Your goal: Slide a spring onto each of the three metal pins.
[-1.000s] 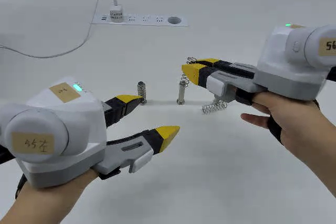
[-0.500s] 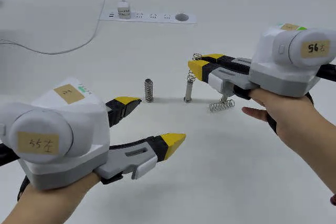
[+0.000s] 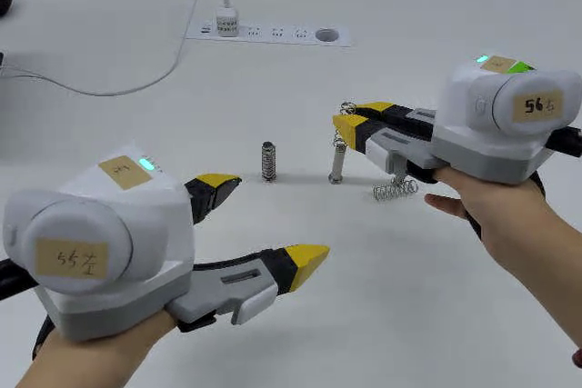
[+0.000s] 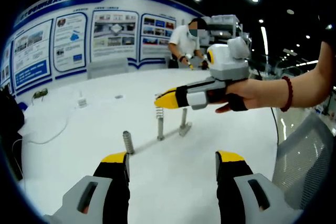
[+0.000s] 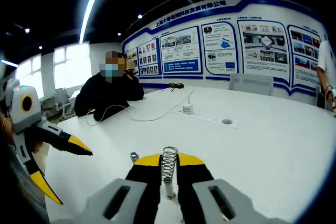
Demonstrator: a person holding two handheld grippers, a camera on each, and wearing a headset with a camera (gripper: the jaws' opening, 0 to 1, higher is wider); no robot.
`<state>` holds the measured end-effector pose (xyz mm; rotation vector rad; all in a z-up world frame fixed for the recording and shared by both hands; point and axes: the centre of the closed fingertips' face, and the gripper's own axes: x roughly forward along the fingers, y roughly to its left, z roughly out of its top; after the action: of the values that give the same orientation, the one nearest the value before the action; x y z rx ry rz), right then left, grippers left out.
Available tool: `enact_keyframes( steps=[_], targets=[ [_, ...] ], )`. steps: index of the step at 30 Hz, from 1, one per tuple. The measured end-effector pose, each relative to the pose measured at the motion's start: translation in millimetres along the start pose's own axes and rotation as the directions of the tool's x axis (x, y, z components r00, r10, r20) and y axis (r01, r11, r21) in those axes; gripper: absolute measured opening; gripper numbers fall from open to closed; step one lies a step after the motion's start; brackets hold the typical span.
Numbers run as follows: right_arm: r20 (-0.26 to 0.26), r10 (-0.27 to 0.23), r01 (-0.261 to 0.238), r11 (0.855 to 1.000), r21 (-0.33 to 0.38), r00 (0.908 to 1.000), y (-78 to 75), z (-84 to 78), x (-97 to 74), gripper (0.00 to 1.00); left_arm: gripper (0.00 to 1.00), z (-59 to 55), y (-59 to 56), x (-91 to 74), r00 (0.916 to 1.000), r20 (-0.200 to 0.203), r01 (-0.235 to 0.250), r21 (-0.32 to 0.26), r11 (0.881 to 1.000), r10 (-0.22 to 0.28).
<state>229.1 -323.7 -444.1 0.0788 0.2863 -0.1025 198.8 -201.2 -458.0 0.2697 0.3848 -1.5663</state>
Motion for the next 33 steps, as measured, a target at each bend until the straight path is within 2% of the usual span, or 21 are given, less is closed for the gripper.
enact_keyframes(
  steps=[6,15,19,28,33],
  targets=[
    [-0.035,-0.007,0.006,1.000,-0.021,0.9994,-0.6,-7.9,0.5,0.11,0.68,-1.3,0.6,-1.2,1.0000,-0.004,-0.002,-0.004,1.000,0.002],
    [-0.061,-0.011,0.009,0.999,-0.043,0.9981,0.8,-17.9,6.3,0.11,0.68,-1.9,1.9,-1.7,1.0000,-0.007,-0.007,-0.007,1.000,0.007],
    [-0.091,-0.012,0.006,0.998,-0.069,0.9957,3.7,-26.3,6.1,0.12,0.68,-2.4,2.7,-0.9,0.9999,-0.006,-0.009,-0.012,1.000,0.009],
    [-0.124,-0.020,0.011,0.998,-0.067,0.9921,1.1,-40.1,9.7,0.12,0.68,-1.7,2.5,0.3,1.0000,-0.005,-0.008,-0.011,1.000,0.008],
    [-0.146,-0.023,0.017,0.999,-0.043,0.9889,-0.5,-46.2,11.1,0.12,0.68,-3.0,2.7,0.2,0.9999,-0.010,-0.008,-0.010,1.000,0.008]
  ],
)
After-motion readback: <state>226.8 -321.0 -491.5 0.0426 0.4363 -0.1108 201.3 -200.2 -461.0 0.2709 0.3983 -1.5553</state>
